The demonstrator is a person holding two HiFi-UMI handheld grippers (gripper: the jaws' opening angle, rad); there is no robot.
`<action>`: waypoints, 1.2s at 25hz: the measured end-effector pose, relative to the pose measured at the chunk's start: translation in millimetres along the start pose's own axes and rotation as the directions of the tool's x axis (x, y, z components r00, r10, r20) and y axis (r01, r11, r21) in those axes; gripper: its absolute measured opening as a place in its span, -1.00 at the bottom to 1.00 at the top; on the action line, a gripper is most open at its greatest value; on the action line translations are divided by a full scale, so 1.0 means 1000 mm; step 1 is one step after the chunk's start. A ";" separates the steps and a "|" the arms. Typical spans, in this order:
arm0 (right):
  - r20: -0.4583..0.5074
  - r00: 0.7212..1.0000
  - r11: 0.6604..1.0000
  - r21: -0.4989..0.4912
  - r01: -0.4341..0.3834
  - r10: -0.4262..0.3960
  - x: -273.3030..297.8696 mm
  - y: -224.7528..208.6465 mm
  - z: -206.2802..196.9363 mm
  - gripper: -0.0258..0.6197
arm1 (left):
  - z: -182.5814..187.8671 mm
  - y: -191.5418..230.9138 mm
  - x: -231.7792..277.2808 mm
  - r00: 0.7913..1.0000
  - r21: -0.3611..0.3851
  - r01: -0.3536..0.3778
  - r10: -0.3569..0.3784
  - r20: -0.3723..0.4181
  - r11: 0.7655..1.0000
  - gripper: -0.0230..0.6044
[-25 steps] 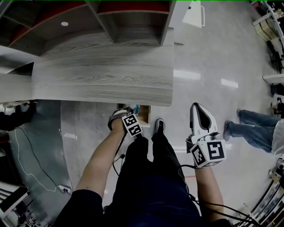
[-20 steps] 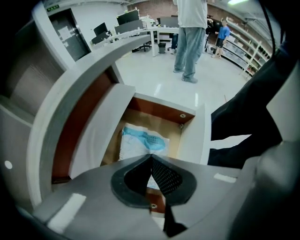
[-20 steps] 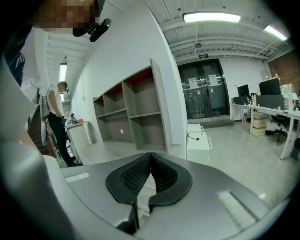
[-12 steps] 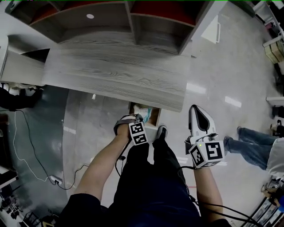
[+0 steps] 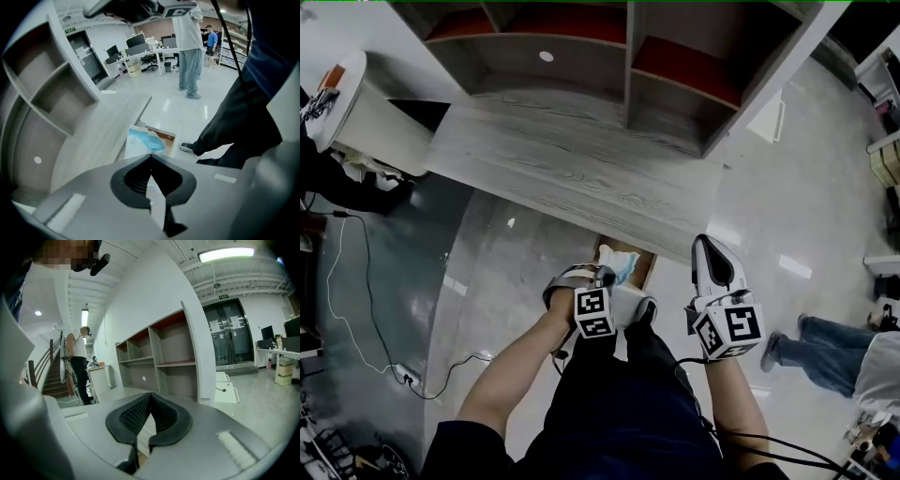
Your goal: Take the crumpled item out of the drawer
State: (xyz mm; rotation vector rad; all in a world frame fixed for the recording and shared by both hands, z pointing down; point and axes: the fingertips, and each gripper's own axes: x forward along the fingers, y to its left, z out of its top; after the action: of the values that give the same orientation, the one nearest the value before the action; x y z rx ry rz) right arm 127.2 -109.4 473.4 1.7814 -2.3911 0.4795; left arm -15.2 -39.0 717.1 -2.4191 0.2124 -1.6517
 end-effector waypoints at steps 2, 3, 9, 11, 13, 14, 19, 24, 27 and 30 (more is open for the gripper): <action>0.016 1.000 1.000 -0.008 -0.014 0.014 0.003 0.006 0.009 -0.90 | 0.004 0.015 -0.014 0.999 0.006 -0.041 0.041 0.014 0.999 -0.92; 0.023 1.000 1.000 -0.011 -0.017 0.018 0.004 0.007 0.013 -0.90 | 0.006 0.023 -0.019 0.998 0.011 -0.062 0.062 0.017 0.998 -0.92; 0.068 0.998 1.000 -0.027 -0.012 0.014 0.007 0.005 0.036 -0.90 | 0.018 0.080 -0.034 0.986 0.030 -0.164 0.163 0.027 0.986 -0.92; 0.081 0.997 1.000 -0.031 -0.003 0.006 0.006 0.001 0.042 -0.90 | 0.022 0.101 -0.033 0.981 0.042 -0.192 0.191 0.027 0.980 -0.92; 0.091 0.996 0.999 -0.035 0.009 -0.006 0.006 -0.005 0.049 -0.90 | 0.027 0.122 -0.030 0.977 0.059 -0.213 0.212 0.023 0.975 -0.92; 0.096 0.995 0.999 -0.037 0.016 -0.013 0.005 -0.008 0.052 -0.90 | 0.029 0.133 -0.029 0.975 0.069 -0.221 0.220 0.019 0.973 -0.92; 0.113 0.991 0.997 -0.040 0.069 -0.064 -0.001 -0.031 0.063 -0.90 | 0.037 0.180 -0.007 0.968 0.098 -0.248 0.250 -0.008 0.964 -0.92; 0.113 0.984 0.990 -0.030 0.139 -0.134 -0.015 -0.059 0.064 -0.90 | 0.034 0.203 0.030 0.963 0.150 -0.247 0.260 -0.072 0.957 -0.92; 0.104 0.978 0.983 -0.016 0.183 -0.181 -0.024 -0.077 0.059 -0.90 | 0.031 0.208 0.052 0.959 0.176 -0.238 0.259 -0.110 0.955 -0.92; 0.091 0.973 0.977 -0.008 0.215 -0.213 -0.030 -0.089 0.055 -0.90 | 0.028 0.212 0.070 0.958 0.178 -0.232 0.256 -0.131 0.956 -0.91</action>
State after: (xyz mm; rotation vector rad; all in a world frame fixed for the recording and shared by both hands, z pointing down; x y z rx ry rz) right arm 225.9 -122.4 429.3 2.0634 -2.2138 0.3575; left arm 35.7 -257.8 717.3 -2.0574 0.3717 -1.6715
